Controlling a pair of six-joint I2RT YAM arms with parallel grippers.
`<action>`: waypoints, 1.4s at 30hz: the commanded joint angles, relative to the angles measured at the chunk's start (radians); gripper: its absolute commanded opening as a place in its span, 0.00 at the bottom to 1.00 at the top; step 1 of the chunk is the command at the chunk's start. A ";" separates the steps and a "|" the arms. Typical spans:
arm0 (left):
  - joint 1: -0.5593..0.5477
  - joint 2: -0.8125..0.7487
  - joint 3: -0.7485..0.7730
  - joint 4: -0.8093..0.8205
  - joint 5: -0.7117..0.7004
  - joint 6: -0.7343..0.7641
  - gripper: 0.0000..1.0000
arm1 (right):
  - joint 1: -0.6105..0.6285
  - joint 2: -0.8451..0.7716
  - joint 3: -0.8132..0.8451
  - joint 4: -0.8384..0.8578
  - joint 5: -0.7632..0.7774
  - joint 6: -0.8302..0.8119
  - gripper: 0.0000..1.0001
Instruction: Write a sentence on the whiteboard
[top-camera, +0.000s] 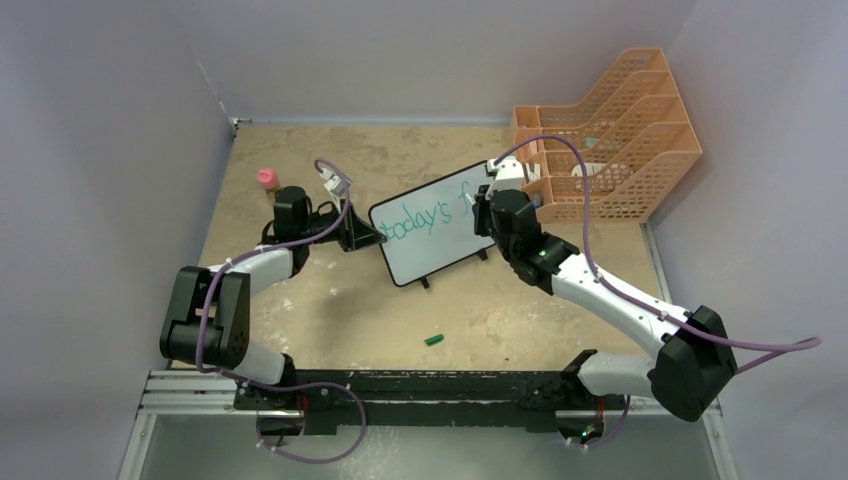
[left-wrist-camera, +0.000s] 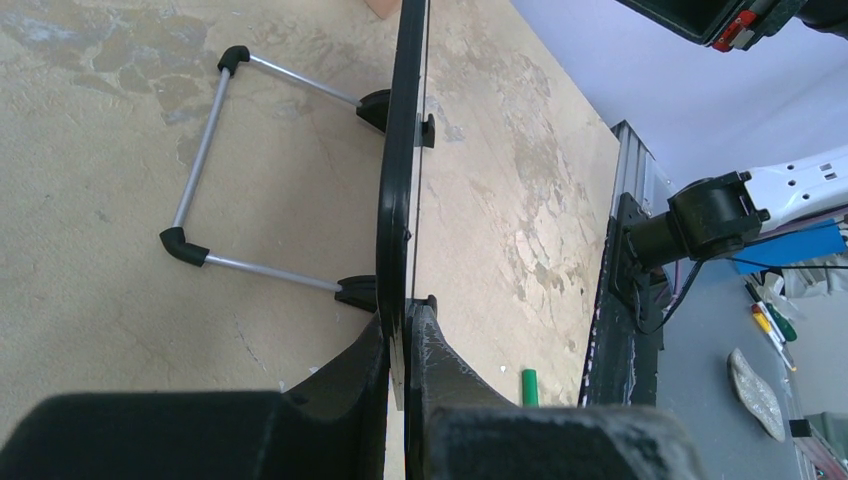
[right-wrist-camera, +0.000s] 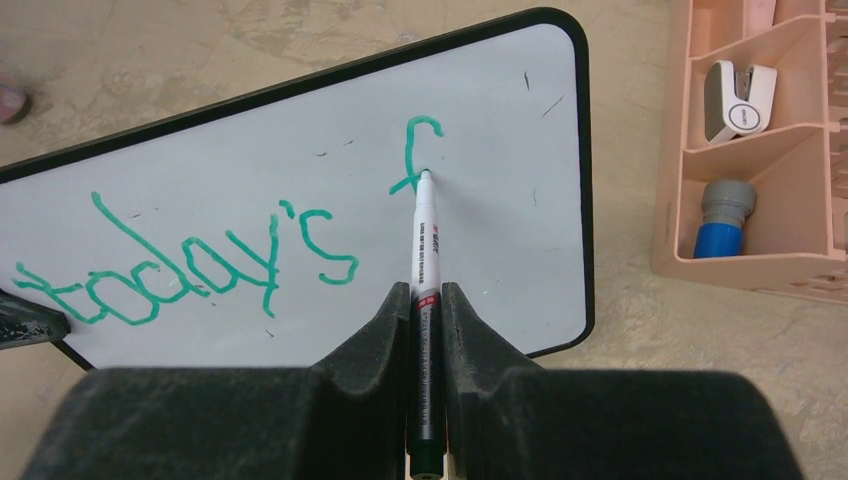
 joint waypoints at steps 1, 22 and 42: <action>0.001 -0.029 0.027 0.007 -0.013 0.038 0.00 | -0.009 -0.001 0.030 0.052 0.036 -0.009 0.00; 0.001 -0.029 0.030 -0.007 -0.022 0.048 0.00 | -0.019 -0.051 0.011 0.023 0.010 -0.018 0.00; 0.001 -0.031 0.031 -0.008 -0.021 0.048 0.00 | -0.027 -0.020 0.028 0.037 -0.009 -0.031 0.00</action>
